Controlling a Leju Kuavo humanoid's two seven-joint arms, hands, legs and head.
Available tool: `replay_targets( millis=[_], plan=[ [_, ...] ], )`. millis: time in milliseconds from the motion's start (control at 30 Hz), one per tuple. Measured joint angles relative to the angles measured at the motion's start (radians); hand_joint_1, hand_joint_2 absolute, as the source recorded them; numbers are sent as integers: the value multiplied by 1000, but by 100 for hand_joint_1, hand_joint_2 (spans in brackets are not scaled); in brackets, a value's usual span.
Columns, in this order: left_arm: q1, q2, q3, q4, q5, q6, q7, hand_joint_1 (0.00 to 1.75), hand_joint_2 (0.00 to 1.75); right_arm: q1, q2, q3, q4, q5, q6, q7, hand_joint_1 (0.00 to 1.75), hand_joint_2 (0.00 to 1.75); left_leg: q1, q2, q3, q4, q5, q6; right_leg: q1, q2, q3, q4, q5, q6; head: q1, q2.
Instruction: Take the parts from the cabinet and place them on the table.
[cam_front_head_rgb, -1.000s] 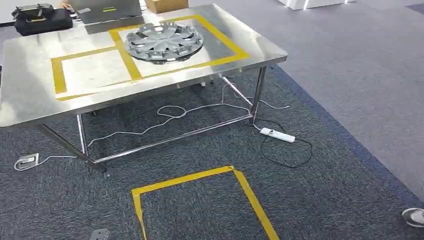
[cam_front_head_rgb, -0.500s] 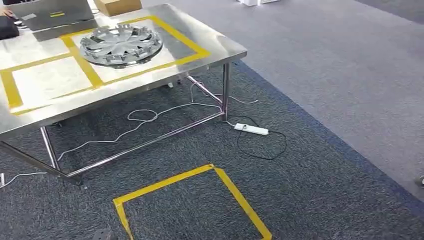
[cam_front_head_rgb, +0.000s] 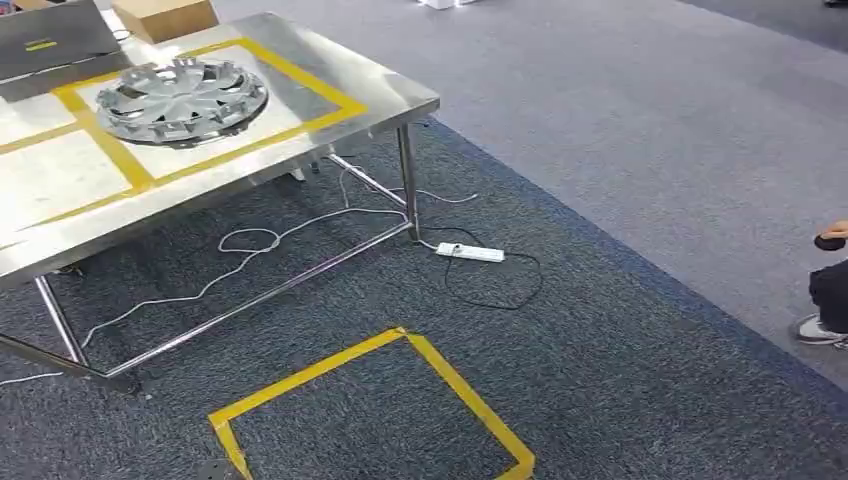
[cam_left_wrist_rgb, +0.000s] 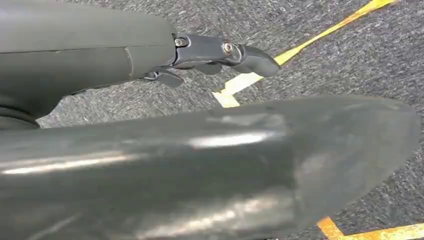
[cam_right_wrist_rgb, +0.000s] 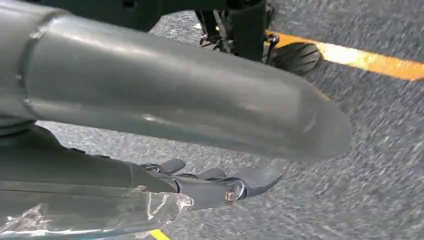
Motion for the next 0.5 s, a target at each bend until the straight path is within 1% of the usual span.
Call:
replay_targets(
  millis=[33,67,100,133,167,200,233,267,300,333,367,400,433,500],
  plan=[
    [0,2,-2,0,0,2,-7,0,0,3,-2,-1,0,-3,-5,10,0,0,2,7,0,0,-2,-2,0,8,-2,0,1,-5,0,0],
    [-1,2,-5,0,0,2,-12,0,0,5,-2,-3,0,-5,-9,16,0,0,6,-7,-1,7,-13,-12,-6,17,-1,-3,6,-13,0,0],
    [-1,3,-6,0,0,2,-16,0,0,5,-6,-6,0,-7,-13,19,0,0,7,-42,-14,41,-42,-18,-7,24,-3,-3,7,-19,-3,0],
    [0,3,-6,0,0,2,-17,0,0,4,-9,-7,0,-8,-14,20,0,0,9,-59,-46,111,-84,-20,-7,33,-6,-3,8,-24,-2,0],
    [2,3,-6,0,-1,2,-17,0,0,4,-10,-8,0,-8,-15,21,0,0,10,-64,-84,193,-123,-21,-7,43,-8,-3,9,-27,-3,0],
    [4,4,-7,0,-4,3,-16,0,0,4,-11,-8,0,-8,-15,20,0,0,10,-65,-121,268,-152,-21,-7,53,-11,-3,10,-28,-2,0],
    [5,4,-8,0,-6,6,-13,0,0,4,-13,-8,0,-6,-15,19,0,0,10,-66,-147,317,-162,-21,-6,64,-12,-3,10,-29,-3,0],
    [5,3,-11,0,-6,9,-5,0,0,6,-13,-8,0,-4,-14,14,0,0,10,-67,-148,313,-143,-19,-7,75,-12,-3,12,-29,-2,0],
    [5,3,-13,0,-6,9,0,0,0,7,-13,-8,0,-1,-11,11,0,0,11,-68,-129,268,-104,-17,-7,86,-12,-3,13,-27,-2,0],
    [5,3,-13,0,-6,9,5,0,0,8,-13,-8,0,2,-10,10,0,0,11,-72,-93,189,-56,-14,-8,98,-12,-3,15,-24,-2,0],
    [5,3,-13,0,-6,10,10,0,0,7,-13,-8,0,6,-10,9,0,0,12,-89,-52,105,-16,-11,-9,108,-12,-3,17,-21,-3,0],
    [5,3,-13,0,-5,10,11,0,0,6,-13,-8,0,8,-10,6,0,0,17,-137,-22,42,1,-10,-9,116,-15,-3,19,-16,-3,0],
    [4,3,-13,0,-5,10,12,0,0,3,-13,-8,0,9,-11,5,0,0,20,-145,-13,6,-7,-10,-3,126,-23,7,17,-9,-1,0],
    [3,1,-13,0,-6,17,19,0,0,6,-13,-9,0,7,-13,1,0,0,13,-134,-17,14,-6,-4,-9,139,-26,-5,25,5,-3,0]
  ],
)
